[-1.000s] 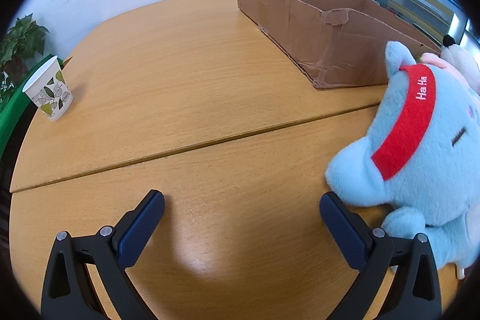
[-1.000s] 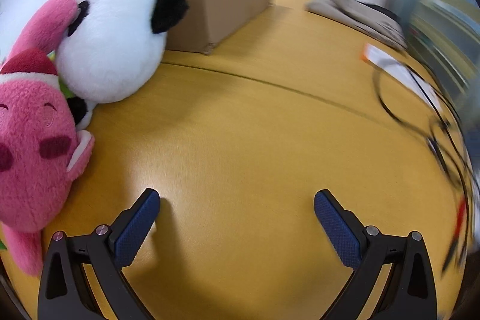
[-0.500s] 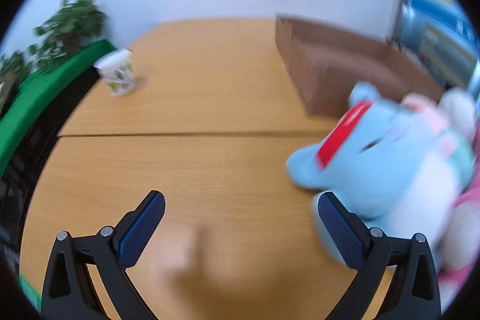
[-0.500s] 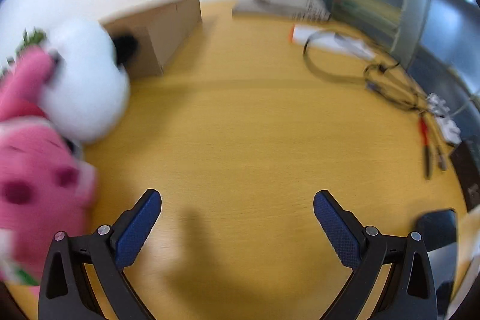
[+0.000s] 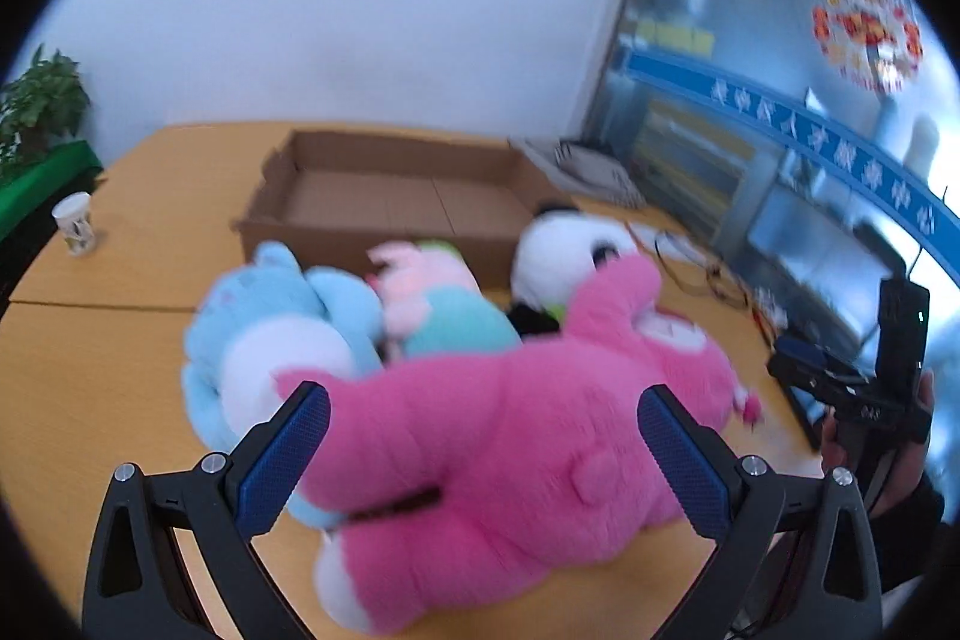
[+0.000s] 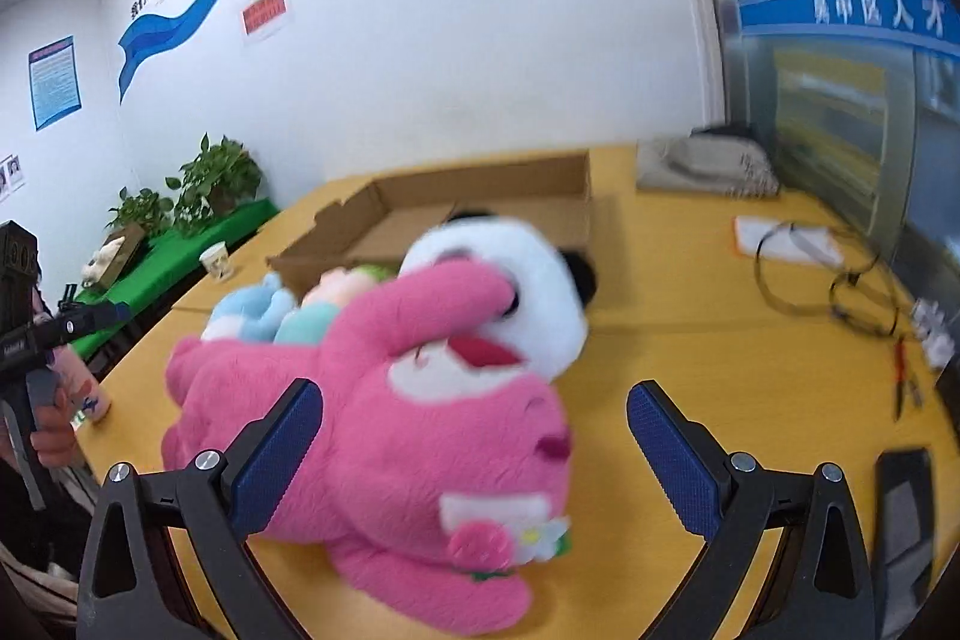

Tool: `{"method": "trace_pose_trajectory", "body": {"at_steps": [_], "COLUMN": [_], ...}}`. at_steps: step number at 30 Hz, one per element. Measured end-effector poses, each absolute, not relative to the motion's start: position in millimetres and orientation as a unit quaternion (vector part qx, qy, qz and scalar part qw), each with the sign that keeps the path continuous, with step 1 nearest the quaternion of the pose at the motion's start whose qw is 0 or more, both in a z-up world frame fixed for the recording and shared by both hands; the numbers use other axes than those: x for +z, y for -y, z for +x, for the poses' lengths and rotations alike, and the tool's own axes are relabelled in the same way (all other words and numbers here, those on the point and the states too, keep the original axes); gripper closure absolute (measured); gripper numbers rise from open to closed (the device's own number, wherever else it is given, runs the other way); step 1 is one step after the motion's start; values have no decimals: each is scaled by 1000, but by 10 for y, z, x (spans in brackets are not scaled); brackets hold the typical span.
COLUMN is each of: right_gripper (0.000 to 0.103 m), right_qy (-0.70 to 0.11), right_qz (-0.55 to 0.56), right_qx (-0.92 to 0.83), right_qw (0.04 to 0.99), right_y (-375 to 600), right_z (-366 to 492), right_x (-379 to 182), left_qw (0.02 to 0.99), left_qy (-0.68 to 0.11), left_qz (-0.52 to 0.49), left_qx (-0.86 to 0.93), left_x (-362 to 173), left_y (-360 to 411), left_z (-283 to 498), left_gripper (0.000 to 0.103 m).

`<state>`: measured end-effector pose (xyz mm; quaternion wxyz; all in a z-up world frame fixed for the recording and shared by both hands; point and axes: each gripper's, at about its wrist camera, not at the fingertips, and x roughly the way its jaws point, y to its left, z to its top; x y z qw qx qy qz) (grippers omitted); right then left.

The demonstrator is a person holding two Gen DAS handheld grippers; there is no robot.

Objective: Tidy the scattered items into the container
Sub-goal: 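Grasp the large pink bear with both tools from either side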

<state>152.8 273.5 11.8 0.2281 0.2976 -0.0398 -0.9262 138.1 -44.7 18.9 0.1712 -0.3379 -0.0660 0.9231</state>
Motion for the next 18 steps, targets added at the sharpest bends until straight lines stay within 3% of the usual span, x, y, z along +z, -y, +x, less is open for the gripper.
{"method": "trace_pose_trajectory", "body": {"at_steps": [8,15,18], "right_gripper": [0,0,0], "right_qy": [44,91,135], "right_qz": [332,372,385], "right_qx": [-913,-882,-867], "right_qw": [234,275,286], "right_y": [-2766,-2723,-2756], "right_z": [1488,1042,958], "right_x": [-243,-670,-797], "left_qw": [223,212,218], "left_qy": [153,139,138], "left_qz": [-409,-422,-416], "left_qx": [872,871,872], "left_x": [-277,-605,-599], "left_y": [400,237,248], "left_z": [1223,1040,1083], "left_gripper": [1,0,8]}}
